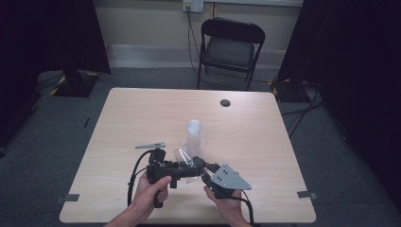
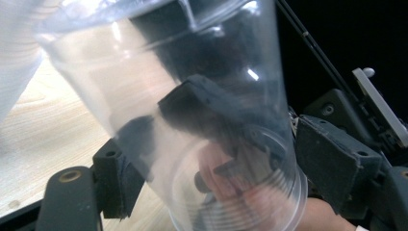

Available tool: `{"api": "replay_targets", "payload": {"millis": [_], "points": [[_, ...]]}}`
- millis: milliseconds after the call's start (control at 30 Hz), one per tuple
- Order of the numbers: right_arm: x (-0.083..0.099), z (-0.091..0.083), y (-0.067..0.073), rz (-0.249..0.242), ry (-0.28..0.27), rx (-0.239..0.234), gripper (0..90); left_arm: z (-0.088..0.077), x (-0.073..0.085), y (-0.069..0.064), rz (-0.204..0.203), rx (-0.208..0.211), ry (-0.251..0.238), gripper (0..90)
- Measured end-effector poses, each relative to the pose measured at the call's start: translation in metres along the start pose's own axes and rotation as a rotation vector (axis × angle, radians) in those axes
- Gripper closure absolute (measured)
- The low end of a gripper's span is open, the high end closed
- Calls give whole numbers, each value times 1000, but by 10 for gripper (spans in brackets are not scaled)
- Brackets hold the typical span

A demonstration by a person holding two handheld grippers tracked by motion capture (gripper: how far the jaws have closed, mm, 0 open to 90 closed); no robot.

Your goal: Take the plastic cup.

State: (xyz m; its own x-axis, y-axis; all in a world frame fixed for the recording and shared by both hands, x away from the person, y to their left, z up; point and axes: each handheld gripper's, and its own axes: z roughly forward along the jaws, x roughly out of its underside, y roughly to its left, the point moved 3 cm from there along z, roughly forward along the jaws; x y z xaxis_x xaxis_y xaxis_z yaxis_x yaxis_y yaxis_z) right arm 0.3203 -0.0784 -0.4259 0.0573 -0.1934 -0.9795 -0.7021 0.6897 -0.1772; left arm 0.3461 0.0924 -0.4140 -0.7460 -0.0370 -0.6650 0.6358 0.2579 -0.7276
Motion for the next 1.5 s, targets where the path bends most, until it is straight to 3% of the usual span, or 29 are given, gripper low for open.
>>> {"api": "replay_targets", "payload": {"millis": [533, 800, 1033, 1200, 1500], "points": [[-1, -4, -10, 35, -16, 24, 900, -1, -1, -2, 18, -9, 2, 221], [2, -4, -17, 67, -2, 20, 892, -4, -2, -2, 77, -47, 16, 229], [5, -5, -23, 88, 17, 29, 888, -4, -1, -2, 88, -50, 27, 224], [8, -7, -29, 112, 35, 33, 883, -5, -1, -1, 126, -65, 30, 214], [10, -9, -41, 203, 106, -17, 874, -9, -1, 4, 193, -114, 36, 213]]}}
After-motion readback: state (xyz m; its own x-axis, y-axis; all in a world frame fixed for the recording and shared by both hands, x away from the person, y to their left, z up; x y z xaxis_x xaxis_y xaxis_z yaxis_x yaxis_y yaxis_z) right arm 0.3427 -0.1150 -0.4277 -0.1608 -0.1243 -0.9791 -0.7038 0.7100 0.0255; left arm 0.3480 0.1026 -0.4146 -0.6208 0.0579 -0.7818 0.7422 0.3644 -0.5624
